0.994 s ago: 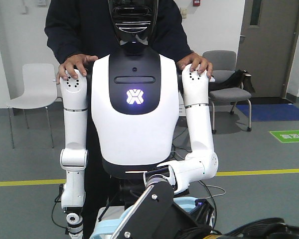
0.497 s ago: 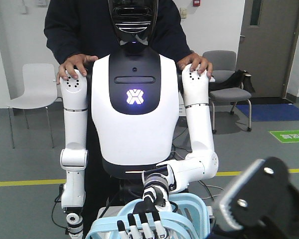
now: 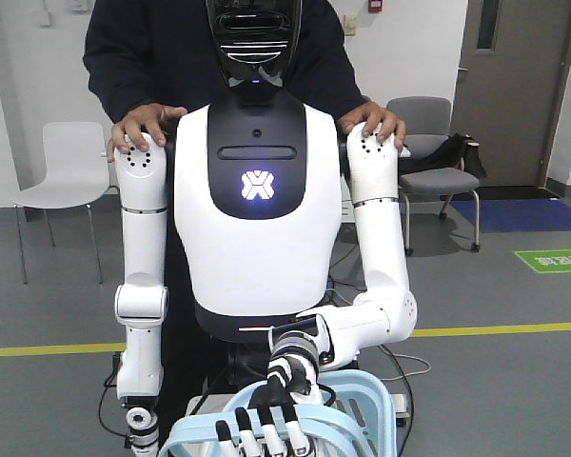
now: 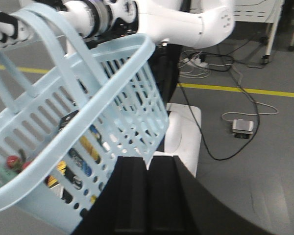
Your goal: Pick snacks and fruit into basket
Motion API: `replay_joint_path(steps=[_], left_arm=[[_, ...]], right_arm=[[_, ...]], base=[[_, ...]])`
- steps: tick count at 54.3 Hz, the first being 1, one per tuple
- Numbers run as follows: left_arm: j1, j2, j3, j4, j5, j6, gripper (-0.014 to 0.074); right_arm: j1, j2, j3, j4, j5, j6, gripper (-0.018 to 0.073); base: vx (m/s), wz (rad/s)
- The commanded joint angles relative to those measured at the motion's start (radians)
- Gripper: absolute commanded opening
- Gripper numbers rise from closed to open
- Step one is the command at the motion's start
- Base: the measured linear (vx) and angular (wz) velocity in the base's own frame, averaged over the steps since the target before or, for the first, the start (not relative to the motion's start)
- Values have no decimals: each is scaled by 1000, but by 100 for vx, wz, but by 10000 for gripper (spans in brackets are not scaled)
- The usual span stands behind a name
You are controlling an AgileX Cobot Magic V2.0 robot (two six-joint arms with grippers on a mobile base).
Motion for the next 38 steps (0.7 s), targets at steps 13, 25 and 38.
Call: replay_joint_path(steps=[13,25,38], left_arm=[[2,14,4,-8,-80,-1,-6],[2,14,4,-8,-80,-1,-6],[2,14,4,-8,-80,-1,-6]], right_arm=[[-276,-218,139,121,-95,-47,-10],[-420,-294,193,191,-81,-176,-10],[-461,-294,193,202,-77,-312,-10]], base=[[0,0],[0,0],[0,0]])
